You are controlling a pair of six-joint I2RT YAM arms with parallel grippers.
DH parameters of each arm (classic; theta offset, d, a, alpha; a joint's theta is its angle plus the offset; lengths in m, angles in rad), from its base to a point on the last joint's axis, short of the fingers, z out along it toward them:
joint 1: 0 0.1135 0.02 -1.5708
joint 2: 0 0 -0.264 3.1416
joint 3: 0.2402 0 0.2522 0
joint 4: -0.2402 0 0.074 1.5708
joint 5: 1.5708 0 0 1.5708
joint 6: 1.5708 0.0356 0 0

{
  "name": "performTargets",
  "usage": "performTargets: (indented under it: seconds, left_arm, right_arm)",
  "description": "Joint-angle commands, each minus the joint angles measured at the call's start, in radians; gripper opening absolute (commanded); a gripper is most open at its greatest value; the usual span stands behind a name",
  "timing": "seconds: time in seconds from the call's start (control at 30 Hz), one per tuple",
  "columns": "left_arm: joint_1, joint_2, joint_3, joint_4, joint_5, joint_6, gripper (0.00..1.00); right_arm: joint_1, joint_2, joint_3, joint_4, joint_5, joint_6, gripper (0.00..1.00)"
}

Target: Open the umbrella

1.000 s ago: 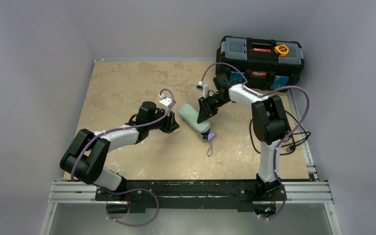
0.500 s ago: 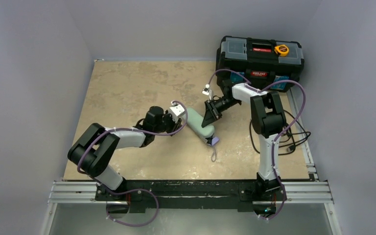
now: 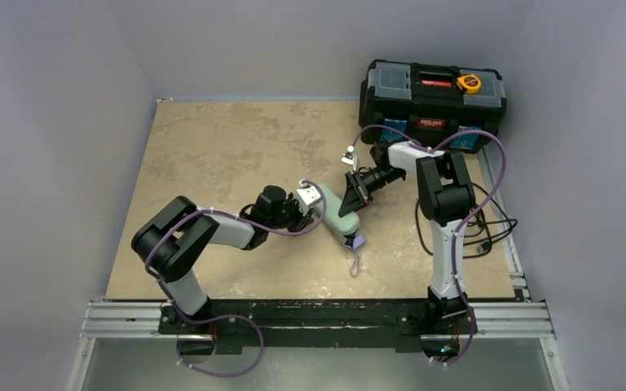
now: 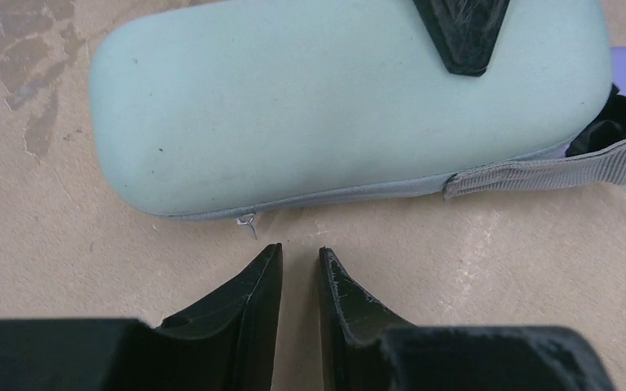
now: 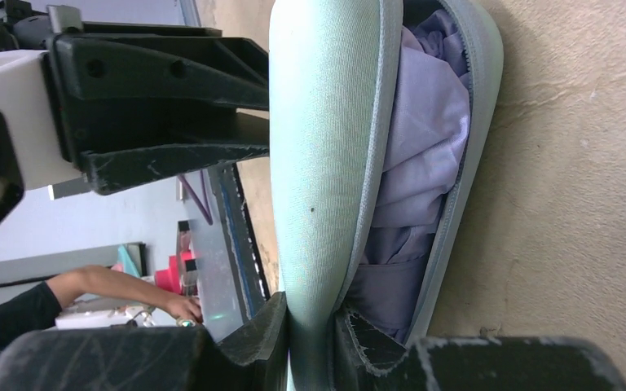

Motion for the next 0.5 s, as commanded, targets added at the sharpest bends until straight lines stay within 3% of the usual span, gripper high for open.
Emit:
performTargets:
  seconds: [0.0,0.27,0.47]
  left_arm:
    - [-0.001,0.033,0.013,0.082,-0.033,-0.018,0.22]
    - [-0.001,0.077,0.052,0.098,-0.027,-0.012,0.21]
    - [-0.009,0.08,0.056,0.128,-0.025,-0.033,0.07]
  right_arm:
    - [-0.001,0.063,-0.044,0.019,0.219,-0.05,0.0]
    - [-0.003,0.074,-0.052,0.017,0.224,-0.055,0.0]
    - [-0.005,0.08,-0.046,0.02,0.228,-0.043,0.0]
